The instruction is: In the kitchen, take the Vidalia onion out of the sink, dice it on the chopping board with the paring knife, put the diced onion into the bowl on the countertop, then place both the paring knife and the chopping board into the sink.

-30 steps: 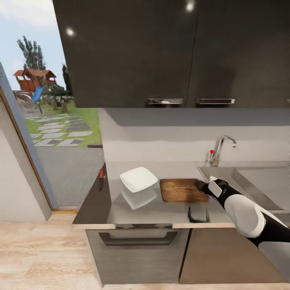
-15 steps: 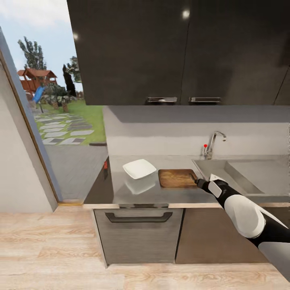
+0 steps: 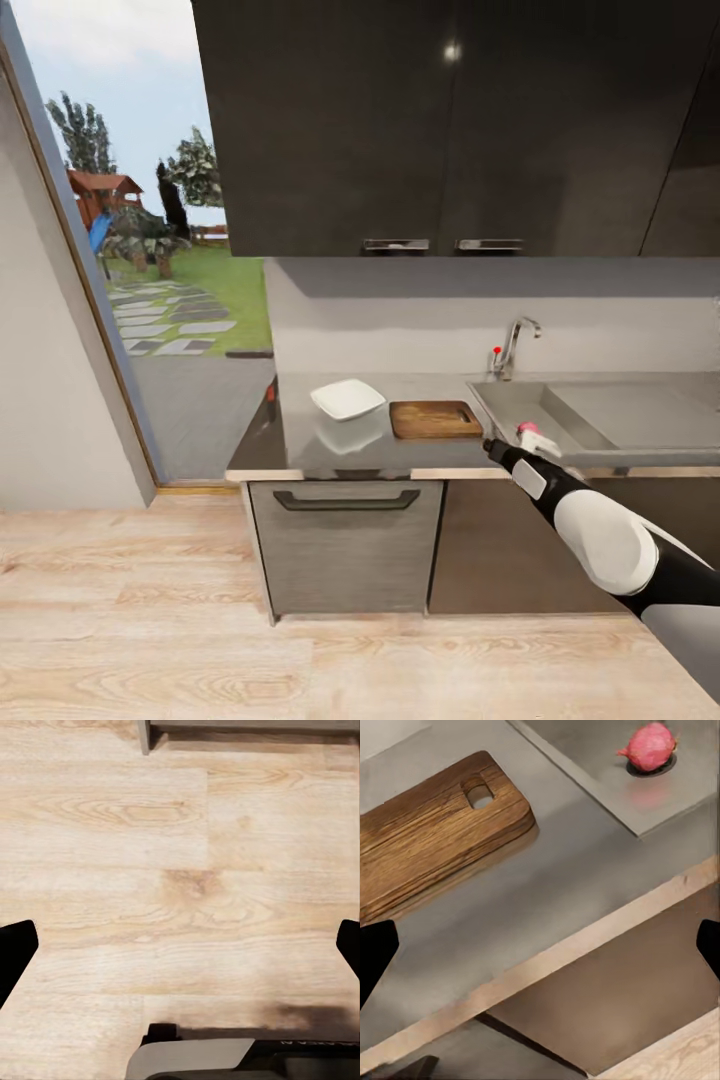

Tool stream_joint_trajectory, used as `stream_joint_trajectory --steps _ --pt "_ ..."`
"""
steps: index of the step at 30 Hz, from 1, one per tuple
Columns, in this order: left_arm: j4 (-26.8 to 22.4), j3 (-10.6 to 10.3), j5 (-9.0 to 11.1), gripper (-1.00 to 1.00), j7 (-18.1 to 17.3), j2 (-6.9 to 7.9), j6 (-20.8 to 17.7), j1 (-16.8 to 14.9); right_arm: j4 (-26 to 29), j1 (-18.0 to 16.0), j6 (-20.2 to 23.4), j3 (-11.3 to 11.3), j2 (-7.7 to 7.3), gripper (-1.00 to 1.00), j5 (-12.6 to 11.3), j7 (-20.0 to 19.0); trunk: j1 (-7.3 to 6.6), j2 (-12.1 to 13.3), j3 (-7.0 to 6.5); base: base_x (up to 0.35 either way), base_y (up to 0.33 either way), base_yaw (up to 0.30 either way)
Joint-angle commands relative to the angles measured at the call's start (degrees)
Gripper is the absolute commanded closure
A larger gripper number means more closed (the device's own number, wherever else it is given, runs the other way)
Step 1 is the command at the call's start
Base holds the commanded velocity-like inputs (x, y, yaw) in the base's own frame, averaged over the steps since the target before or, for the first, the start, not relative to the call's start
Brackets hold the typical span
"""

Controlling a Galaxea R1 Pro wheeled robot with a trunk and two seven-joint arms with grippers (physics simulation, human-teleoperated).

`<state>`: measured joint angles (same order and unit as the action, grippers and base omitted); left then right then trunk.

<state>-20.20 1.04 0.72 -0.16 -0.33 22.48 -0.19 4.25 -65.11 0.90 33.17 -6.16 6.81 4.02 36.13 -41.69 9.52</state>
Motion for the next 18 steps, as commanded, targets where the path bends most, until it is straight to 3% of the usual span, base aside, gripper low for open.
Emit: stream_joint_trajectory --steps 1,3,8,14,16,18 --pt "0.0 0.1 0.1 -1.00 0.0 -0.02 0.1 0.0 -0.3 0.0 -0.9 0.4 0.01 -1.00 0.6 -0.4 -0.02 -0.1 0.09 -0.303 0.000 0.000" --pt "0.0 0.1 0.1 -1.00 0.0 -0.02 0.1 0.0 -2.1 0.0 -6.5 0.5 -0.05 -1.00 1.2 -4.9 -0.02 -0.1 0.09 -0.108 0.000 0.000" --pt "0.0 0.1 0.1 -1.00 0.0 -0.02 0.1 0.0 -2.9 2.7 -15.3 0.4 -0.05 -1.00 2.3 -10.8 -0.02 -0.1 0.09 -0.036 0.000 0.000" --pt "0.1 0.1 0.1 -1.00 0.0 -0.02 0.1 0.0 -3.1 6.2 -26.7 0.4 0.03 -1.00 4.2 -15.8 -0.02 -0.1 0.09 -0.005 0.000 0.000" --pt "0.1 0.1 0.1 -1.00 0.0 -0.02 0.1 0.0 -3.0 8.9 -31.6 0.4 -0.01 -1.00 4.7 -18.2 -0.02 -0.1 0.09 0.000 0.000 0.000" --pt "0.1 0.1 0.1 -1.00 0.0 -0.02 0.1 0.0 -3.0 9.8 -32.7 0.4 -0.04 -1.00 4.8 -18.9 -0.02 -0.1 0.09 0.000 0.000 0.000"
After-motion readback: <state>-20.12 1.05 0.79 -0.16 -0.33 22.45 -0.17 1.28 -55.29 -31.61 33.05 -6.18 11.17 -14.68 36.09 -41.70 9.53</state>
